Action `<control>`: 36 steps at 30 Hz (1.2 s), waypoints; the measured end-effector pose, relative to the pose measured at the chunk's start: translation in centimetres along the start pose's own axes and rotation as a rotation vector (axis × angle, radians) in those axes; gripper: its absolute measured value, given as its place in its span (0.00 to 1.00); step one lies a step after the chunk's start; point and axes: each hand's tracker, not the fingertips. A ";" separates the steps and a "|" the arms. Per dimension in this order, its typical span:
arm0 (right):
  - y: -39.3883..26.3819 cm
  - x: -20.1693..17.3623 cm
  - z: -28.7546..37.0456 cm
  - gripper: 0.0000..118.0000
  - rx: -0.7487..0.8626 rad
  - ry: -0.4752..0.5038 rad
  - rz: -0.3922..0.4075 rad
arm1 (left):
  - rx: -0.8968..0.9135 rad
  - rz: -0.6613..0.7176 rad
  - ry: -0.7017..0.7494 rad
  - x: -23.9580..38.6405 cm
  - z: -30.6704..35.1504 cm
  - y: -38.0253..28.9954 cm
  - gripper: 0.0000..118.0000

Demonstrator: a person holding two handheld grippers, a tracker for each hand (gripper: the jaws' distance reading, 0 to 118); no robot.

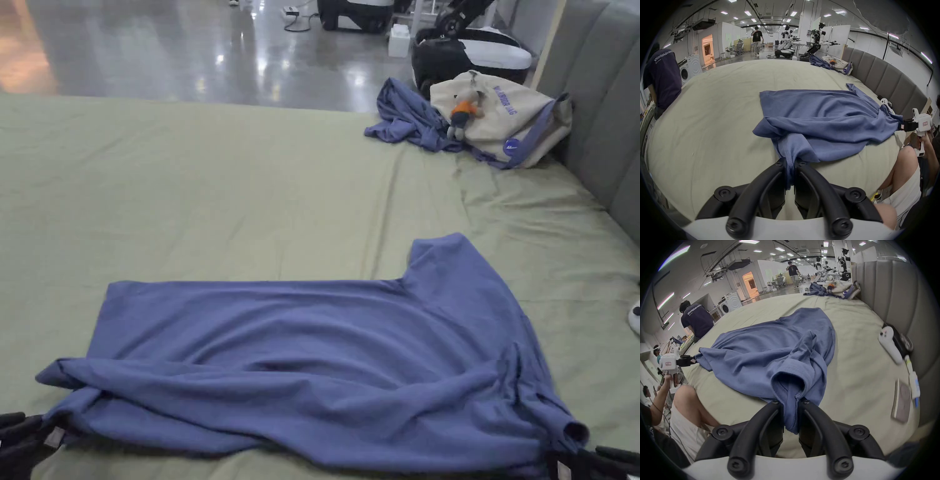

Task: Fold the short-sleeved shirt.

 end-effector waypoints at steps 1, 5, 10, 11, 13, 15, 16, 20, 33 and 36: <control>-0.9 -0.2 0.4 0.14 0.001 -0.005 -0.010 | 0.000 0.012 -0.004 -0.1 0.3 -0.6 0.08; -2.4 -0.7 1.3 0.14 0.006 0.005 -0.048 | 0.005 0.055 -0.023 -0.4 1.1 -1.7 0.08; -1.1 -1.1 2.2 0.14 0.023 -0.001 -0.019 | 0.016 0.045 -0.030 -0.5 2.1 0.0 0.08; -0.7 -1.8 2.5 0.14 0.026 -0.009 -0.019 | 0.014 0.055 -0.034 -0.8 2.3 0.4 0.08; -0.7 -1.8 2.5 0.14 0.034 -0.007 -0.016 | 0.036 0.108 -0.068 -1.5 2.5 0.8 0.08; -0.8 -1.8 2.5 0.14 0.030 0.002 -0.030 | 0.035 0.123 -0.067 -1.8 2.4 0.9 0.08; -1.1 -2.0 2.3 0.14 0.032 -0.007 -0.018 | 0.031 0.113 -0.057 -1.6 2.1 0.6 0.08; -2.5 -2.9 1.5 0.16 0.039 -0.047 0.035 | -0.009 0.004 -0.001 0.1 0.9 -0.9 0.10; -0.6 -8.4 11.0 0.86 0.554 -0.286 0.124 | 0.551 0.135 0.140 4.8 13.3 -0.4 0.63; -2.2 -10.2 11.1 0.33 0.663 -0.324 0.123 | 0.602 0.064 0.249 6.8 13.8 -2.0 0.12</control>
